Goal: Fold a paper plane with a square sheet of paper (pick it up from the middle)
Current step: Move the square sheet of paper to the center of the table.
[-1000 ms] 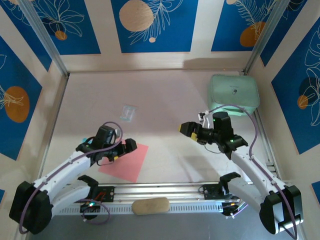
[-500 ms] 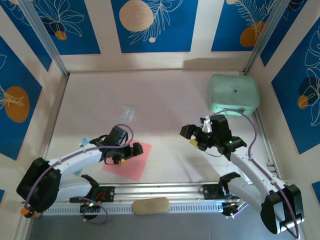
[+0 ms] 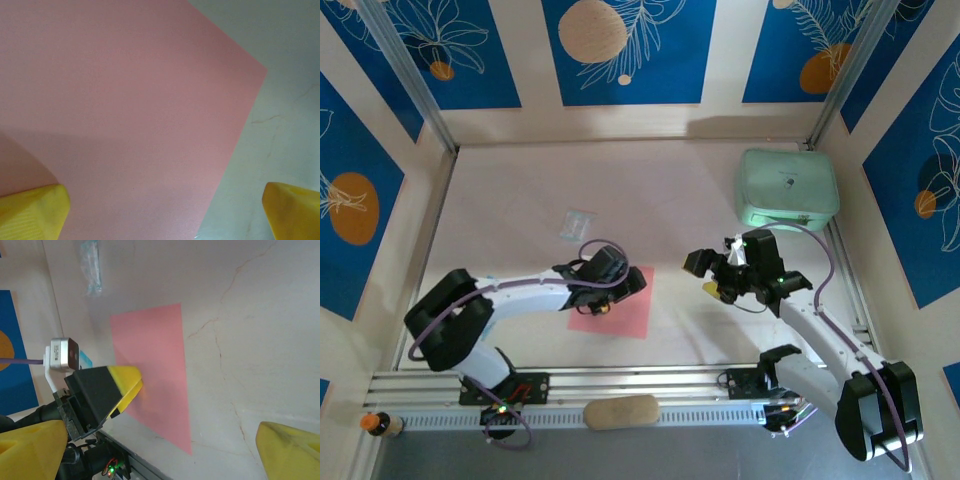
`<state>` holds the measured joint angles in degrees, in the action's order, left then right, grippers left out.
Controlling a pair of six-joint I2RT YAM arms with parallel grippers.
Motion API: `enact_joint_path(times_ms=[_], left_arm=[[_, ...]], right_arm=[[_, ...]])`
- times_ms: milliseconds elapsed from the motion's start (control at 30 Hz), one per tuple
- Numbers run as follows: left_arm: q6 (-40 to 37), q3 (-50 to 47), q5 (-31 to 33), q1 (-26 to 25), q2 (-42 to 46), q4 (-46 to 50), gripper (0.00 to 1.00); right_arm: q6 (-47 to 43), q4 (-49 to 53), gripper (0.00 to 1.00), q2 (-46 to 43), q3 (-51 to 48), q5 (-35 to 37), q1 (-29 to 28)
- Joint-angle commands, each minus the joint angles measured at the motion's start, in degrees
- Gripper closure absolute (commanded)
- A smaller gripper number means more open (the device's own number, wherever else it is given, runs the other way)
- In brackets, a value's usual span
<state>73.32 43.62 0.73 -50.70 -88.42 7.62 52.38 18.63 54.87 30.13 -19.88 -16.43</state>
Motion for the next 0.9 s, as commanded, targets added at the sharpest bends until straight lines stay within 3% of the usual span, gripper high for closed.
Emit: enact_joint_path(times_ms=[0, 200, 467, 633, 867], left_arm=[[2.5, 2.0, 2.8, -1.2, -2.1, -1.2, 0.00], [-12.7, 7.2, 6.5, -0.1, 1.5, 9.4, 0.00], [-30.7, 8.4, -2.8, 5.3, 0.5, 14.0, 0.00], [-31.7, 10.1, -7.1, 5.7, -4.0, 13.3, 0.00], [-23.5, 10.0, -9.1, 5.4, -8.5, 12.2, 0.03]], right_arm=[[0.3, 3.1, 0.03, -0.7, -0.1, -0.2, 0.3], [0.3, 1.4, 0.03, -1.3, -1.0, -2.1, 0.4], [1.7, -1.9, 0.03, -0.1, -1.6, -2.9, 0.1], [2.0, -1.9, 0.03, 0.8, -1.0, -2.2, -0.3], [2.8, -0.9, 0.03, 0.9, -0.8, -0.7, -0.5]])
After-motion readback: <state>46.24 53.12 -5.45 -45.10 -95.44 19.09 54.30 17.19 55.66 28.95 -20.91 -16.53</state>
